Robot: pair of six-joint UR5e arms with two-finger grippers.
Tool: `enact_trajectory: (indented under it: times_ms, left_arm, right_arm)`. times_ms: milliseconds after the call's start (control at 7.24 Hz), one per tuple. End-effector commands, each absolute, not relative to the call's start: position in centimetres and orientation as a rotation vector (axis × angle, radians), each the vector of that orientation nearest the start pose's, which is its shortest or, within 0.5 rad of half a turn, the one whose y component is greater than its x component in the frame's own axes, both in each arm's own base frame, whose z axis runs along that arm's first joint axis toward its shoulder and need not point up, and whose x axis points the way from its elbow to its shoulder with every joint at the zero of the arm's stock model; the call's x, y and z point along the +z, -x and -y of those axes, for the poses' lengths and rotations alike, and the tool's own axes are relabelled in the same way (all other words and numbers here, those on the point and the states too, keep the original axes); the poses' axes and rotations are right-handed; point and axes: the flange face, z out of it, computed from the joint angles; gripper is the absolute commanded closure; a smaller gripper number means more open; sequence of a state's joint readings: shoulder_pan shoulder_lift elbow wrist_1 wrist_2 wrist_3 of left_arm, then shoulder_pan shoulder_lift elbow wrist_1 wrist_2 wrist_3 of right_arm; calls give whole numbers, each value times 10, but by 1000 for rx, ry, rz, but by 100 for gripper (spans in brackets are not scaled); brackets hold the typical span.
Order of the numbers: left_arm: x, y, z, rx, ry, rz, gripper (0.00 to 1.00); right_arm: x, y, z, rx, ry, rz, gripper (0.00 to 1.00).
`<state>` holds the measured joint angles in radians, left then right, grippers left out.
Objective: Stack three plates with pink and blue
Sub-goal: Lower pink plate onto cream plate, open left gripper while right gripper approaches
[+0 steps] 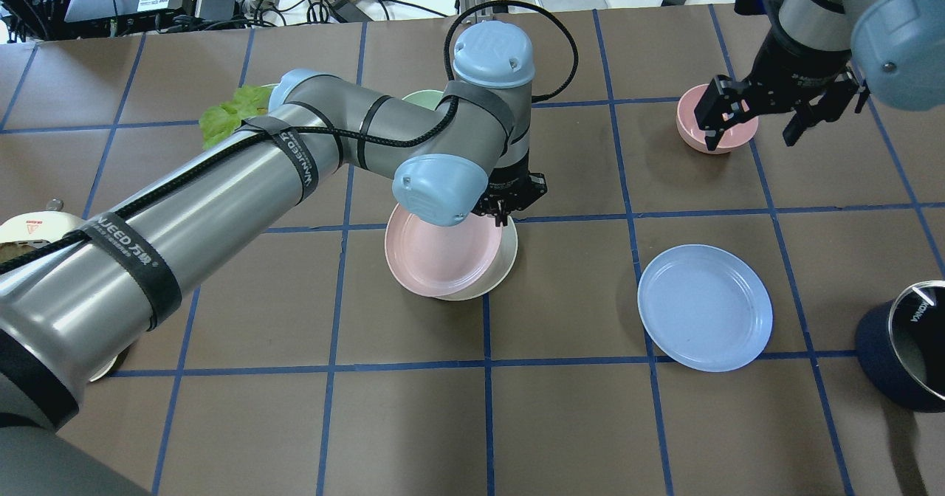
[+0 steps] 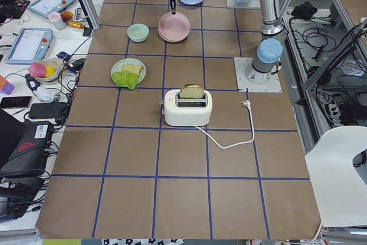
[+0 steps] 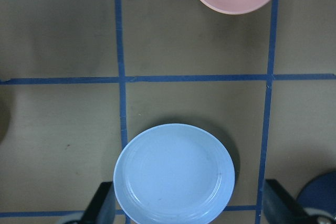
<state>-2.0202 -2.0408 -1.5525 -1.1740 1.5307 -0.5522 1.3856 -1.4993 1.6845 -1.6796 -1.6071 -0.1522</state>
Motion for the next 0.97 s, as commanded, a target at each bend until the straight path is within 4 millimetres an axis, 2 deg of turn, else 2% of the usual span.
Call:
enact_trajectory:
  times_ms: [0, 138, 276, 415, 553, 691, 829]
  left_arm:
    - [251, 408, 515, 131, 152, -3134, 100]
    - [251, 408, 515, 125, 146, -3134, 13]
    - [253, 412, 519, 84, 154, -3165, 0]
    - [256, 414, 523, 67, 210, -3170, 0]
    - [275, 412, 531, 19, 246, -3182, 0]
    - [302, 398, 541, -27, 278, -3199, 0]
    - [325, 365, 558, -25, 365, -3224, 0]
  right_arm:
    - [355, 4, 502, 295, -2, -3121, 0]
    - [335, 13, 497, 283, -8, -3124, 0]
    - [306, 28, 487, 237, -57, -3135, 0]
    - [274, 43, 470, 225, -106, -3163, 0]
    - [242, 52, 447, 262, -115, -3184, 0]
    - [226, 60, 434, 226, -67, -3181, 0]
    - [217, 62, 425, 246, -63, -3169, 0]
